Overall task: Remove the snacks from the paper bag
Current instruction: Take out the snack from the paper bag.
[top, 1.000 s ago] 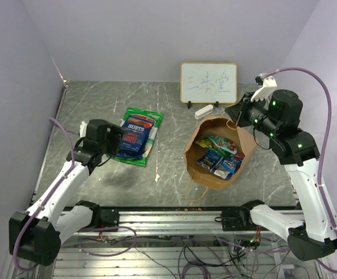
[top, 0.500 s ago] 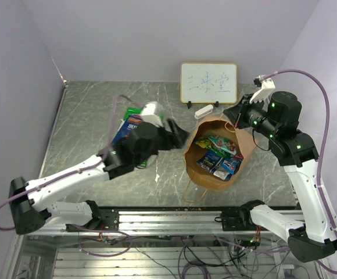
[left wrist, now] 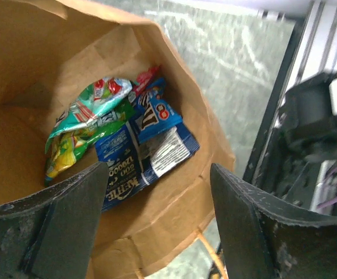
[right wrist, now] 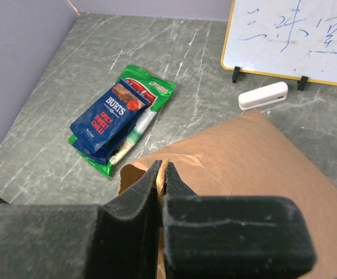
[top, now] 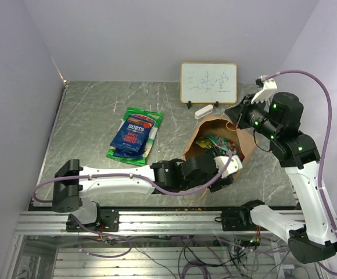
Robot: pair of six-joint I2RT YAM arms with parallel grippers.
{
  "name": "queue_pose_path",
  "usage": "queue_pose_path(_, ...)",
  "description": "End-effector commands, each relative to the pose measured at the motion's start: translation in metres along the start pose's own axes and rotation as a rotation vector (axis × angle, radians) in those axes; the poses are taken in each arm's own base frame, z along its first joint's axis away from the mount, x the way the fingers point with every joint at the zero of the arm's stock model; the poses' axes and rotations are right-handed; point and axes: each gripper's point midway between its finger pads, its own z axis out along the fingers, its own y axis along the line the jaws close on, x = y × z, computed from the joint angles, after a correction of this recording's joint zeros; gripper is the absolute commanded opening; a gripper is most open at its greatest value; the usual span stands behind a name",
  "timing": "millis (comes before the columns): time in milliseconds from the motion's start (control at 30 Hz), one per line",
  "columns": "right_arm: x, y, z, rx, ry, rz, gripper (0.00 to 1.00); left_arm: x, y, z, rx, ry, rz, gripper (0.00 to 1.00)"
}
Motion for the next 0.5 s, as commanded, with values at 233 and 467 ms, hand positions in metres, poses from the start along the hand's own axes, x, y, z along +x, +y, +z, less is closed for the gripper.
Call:
queue_pose_path(233, -0.016, 0.001, -0.009, 0.014, -0.043, -0.012, 0.0, 0.054, -0.001, 0.039, 0.152, 0.121, 0.252, 0.76)
queue_pose_path(467, -0.016, 0.001, -0.007, 0.017, -0.036, -0.005, 0.0, 0.091, 0.006, 0.064, 0.14, 0.2, 0.237, 0.78)
